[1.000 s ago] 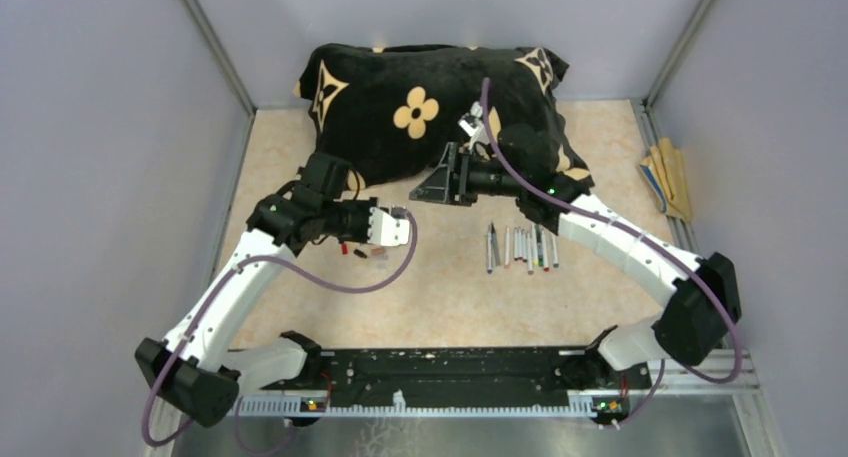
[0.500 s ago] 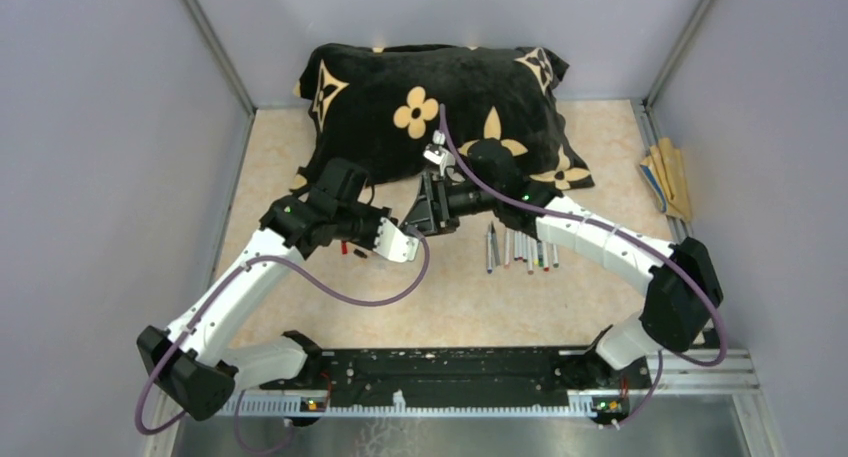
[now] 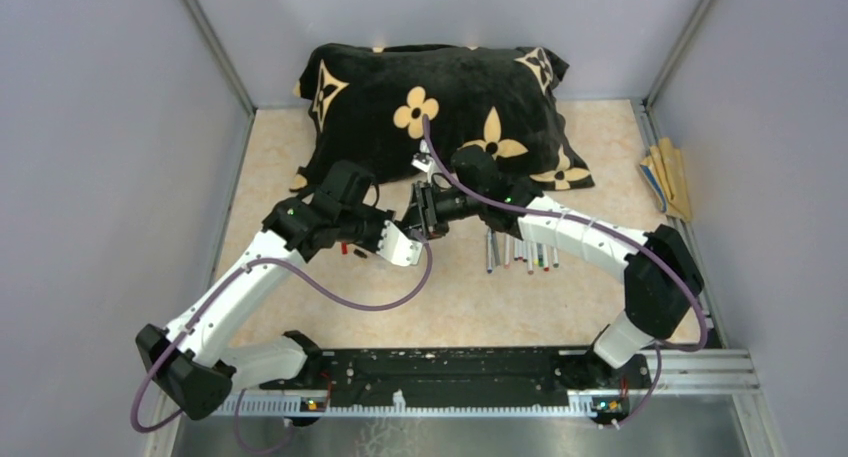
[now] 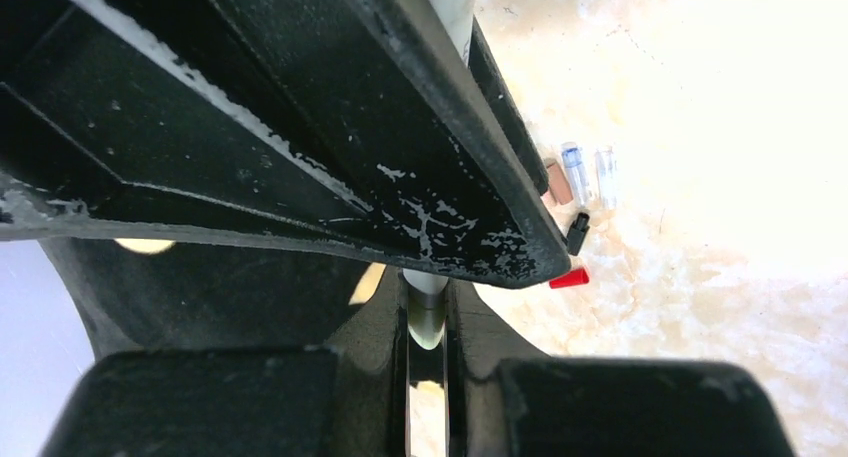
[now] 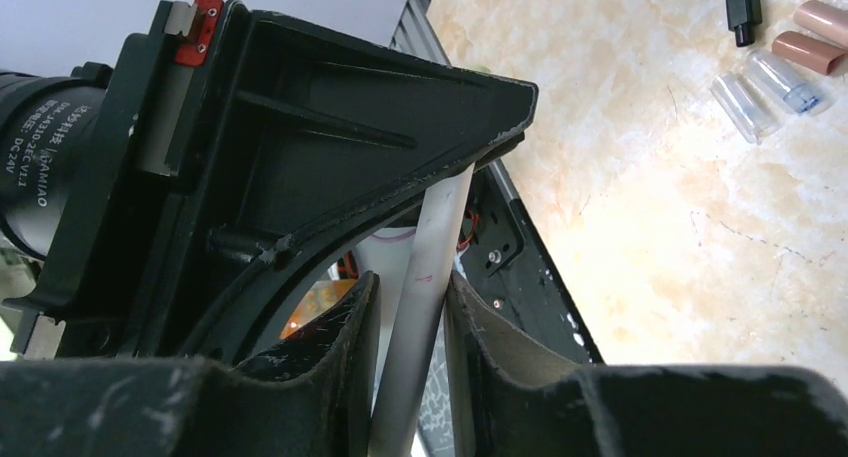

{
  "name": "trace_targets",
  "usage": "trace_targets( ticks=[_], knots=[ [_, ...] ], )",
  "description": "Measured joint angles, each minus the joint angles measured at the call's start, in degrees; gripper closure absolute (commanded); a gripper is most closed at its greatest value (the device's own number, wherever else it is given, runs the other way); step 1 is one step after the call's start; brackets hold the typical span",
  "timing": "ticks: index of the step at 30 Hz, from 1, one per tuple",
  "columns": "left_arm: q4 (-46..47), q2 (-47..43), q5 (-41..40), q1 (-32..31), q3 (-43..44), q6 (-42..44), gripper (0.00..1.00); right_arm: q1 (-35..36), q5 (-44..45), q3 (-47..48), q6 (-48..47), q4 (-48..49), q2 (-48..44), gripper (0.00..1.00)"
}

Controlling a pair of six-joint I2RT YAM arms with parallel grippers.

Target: Open the pen caps

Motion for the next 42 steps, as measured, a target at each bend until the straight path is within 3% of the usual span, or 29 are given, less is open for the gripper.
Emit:
trace_targets(
  ticks=[3, 4, 6, 9, 11, 14, 26, 34, 39, 42],
  knots=[
    [0.0, -0.2, -1.0, -0.4, 0.0, 0.0, 1.00, 0.0, 0.3, 0.3, 0.0, -0.4, 0.3, 0.93],
    [-0.1, -0.5, -1.5, -0.6, 0.0, 0.0, 0.93, 0.0, 0.7, 0.6, 0.1, -1.1, 0.5, 1.00],
    [-0.5, -0.9, -2.2, -0.7, 0.0, 0.0, 0.73, -0.1, 0.9, 0.7, 0.1, -1.9, 1.1, 1.00],
    [-0.5, -0.9, -1.6, -1.1, 0.0, -1.0, 0.54, 0.0, 1.2, 0.7, -1.3, -2.4, 1.0, 1.00],
    [-0.4, -1.2, -0.2, -1.6, 0.1, -1.7, 0.45, 0.0, 1.5, 0.7, -2.8, -2.5, 1.0, 1.00],
    [-0.5, -2.1, 1.4, -1.9, 0.1, -2.0, 0.42, -0.1, 1.4, 0.0, -5.4, -2.1, 0.3, 1.00],
    [-3.7, -2.6, 4.3, -1.9, 0.8, -1.9, 0.47, -2.7, -5.0, -8.0, -10.3, 1.6, -4.9, 1.00],
    [-3.6, -1.6, 4.6, -1.9, 1.2, -2.1, 0.74, -2.7, -6.5, -8.0, -10.9, 2.4, -5.0, 1.00],
    [-3.2, -1.5, 4.7, -1.9, 1.4, -1.9, 0.83, -2.7, -6.8, -8.0, -10.1, 2.8, -4.8, 1.00],
    [-3.2, -1.4, 4.2, -1.9, 1.4, -1.9, 0.82, -2.7, -7.0, -8.0, -9.6, 3.6, -4.4, 1.00]
  ],
)
